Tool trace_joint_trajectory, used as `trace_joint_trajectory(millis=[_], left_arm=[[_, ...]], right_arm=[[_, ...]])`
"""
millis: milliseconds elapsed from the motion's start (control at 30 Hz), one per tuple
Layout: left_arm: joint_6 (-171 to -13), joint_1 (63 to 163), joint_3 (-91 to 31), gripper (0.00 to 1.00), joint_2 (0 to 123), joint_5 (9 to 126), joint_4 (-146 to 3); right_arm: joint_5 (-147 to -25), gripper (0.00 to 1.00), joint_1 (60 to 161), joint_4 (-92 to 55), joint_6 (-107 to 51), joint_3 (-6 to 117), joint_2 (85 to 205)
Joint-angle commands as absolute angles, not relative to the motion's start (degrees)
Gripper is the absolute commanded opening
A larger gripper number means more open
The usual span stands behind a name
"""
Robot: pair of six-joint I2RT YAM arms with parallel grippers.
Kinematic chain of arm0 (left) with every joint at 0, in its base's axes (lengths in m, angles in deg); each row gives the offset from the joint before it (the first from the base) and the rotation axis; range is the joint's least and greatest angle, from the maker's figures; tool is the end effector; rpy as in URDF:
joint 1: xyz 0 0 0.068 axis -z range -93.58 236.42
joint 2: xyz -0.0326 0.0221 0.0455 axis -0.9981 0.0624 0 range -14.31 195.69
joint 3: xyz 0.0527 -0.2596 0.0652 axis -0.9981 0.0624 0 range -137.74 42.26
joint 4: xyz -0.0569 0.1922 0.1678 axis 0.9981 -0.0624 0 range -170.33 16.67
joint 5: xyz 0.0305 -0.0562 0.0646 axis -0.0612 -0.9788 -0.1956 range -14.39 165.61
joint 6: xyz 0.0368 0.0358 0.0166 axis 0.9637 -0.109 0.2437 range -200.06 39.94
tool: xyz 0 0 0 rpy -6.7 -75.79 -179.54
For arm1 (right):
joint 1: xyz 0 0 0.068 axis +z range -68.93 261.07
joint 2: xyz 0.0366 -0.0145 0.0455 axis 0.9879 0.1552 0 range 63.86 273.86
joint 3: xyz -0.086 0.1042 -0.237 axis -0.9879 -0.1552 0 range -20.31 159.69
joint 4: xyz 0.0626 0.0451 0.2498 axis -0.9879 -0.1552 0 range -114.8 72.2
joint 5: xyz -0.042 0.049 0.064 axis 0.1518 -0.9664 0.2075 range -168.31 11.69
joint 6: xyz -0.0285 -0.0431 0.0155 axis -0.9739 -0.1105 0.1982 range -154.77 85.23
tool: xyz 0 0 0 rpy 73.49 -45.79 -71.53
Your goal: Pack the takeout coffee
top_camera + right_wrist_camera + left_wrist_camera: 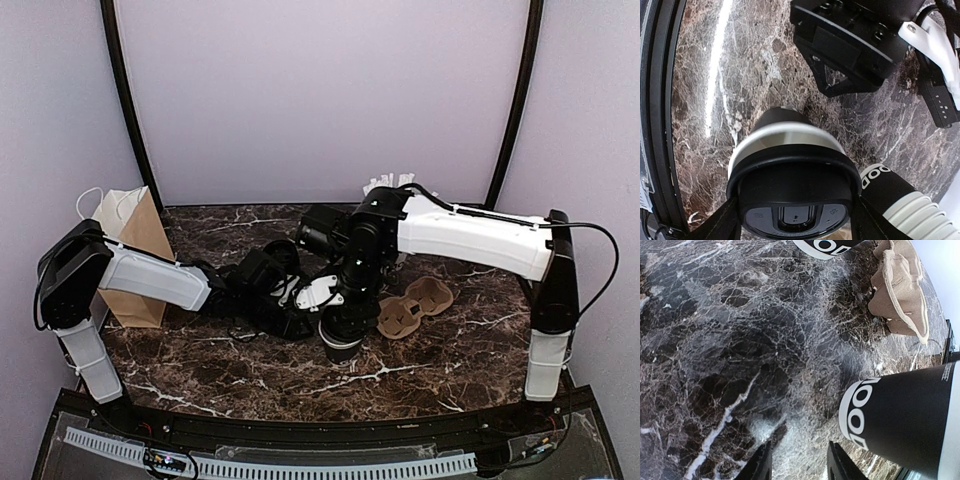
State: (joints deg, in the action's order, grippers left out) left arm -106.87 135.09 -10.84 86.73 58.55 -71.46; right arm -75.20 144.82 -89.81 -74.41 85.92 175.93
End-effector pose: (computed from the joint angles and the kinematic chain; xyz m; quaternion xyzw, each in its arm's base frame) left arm 0.2259 -0.2728 0.1531 0.2284 0.8900 -0.3352 0.2083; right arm 0.1750 0.3507 0.2858 -0.7782 0.6184 -0.0043 0.1091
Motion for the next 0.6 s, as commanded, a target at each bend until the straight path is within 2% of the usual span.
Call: trace_joint_trajectory(millis=[0, 567], left_arm=[[-106.9, 135.0, -10.1, 0.41, 84.5, 59.2, -71.1], [-107.3, 135.0, -9.8, 0.41, 85.9, 58.1, -69.8]], right_arm=[[-71.6, 0.71, 145.8, -89.5, -75.6, 85.1, 172.5], [-73.0, 0.7, 146.3, -89.9, -75.0, 87.6, 177.1]])
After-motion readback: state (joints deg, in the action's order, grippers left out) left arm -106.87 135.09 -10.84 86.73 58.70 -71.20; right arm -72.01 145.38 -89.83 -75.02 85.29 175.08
